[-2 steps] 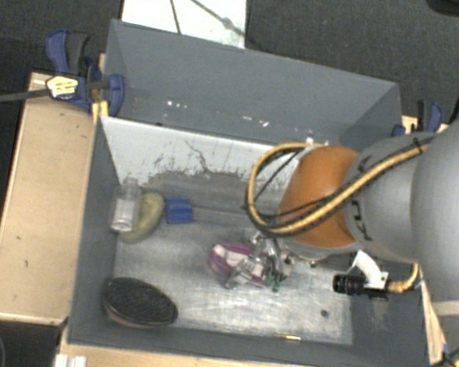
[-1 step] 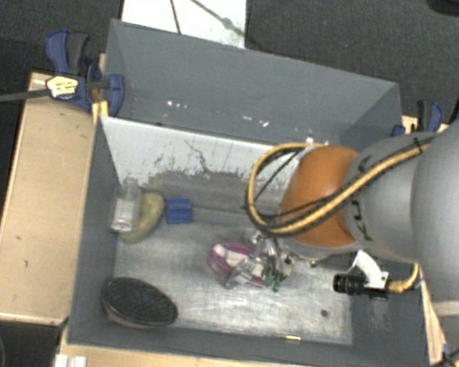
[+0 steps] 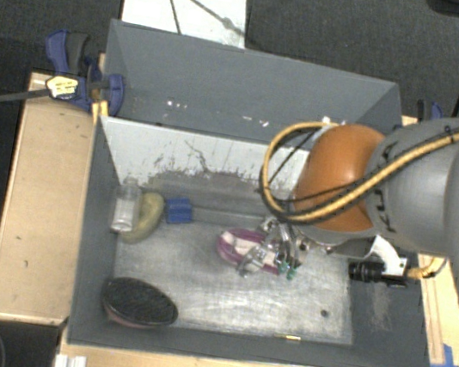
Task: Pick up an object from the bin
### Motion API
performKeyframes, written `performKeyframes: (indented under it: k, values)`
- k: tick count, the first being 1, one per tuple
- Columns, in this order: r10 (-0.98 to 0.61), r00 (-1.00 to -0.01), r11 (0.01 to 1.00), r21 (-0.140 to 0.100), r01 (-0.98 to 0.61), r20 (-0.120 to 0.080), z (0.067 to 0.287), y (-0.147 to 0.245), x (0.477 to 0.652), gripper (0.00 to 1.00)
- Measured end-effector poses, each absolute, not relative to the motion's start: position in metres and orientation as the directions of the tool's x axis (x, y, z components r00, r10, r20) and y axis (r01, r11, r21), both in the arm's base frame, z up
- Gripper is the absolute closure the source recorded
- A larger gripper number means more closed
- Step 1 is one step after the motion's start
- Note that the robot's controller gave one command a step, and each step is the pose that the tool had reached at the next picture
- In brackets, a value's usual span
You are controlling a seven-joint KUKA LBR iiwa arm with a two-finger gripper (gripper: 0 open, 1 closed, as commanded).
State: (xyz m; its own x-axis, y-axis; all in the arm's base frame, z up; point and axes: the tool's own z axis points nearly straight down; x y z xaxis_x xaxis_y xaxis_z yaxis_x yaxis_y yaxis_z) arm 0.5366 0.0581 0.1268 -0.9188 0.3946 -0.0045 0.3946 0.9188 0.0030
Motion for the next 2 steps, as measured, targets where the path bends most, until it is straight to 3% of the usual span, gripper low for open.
performKeyframes:
  k: [1,2]
  values:
    - [0.388,-0.922,0.922,0.003,0.388,-0.004,0.1753,0.0583,0.5378,1.00]
    - [0.384,-0.923,0.923,0.001,0.384,-0.003,0.1775,0.0581,0.5383,1.00]
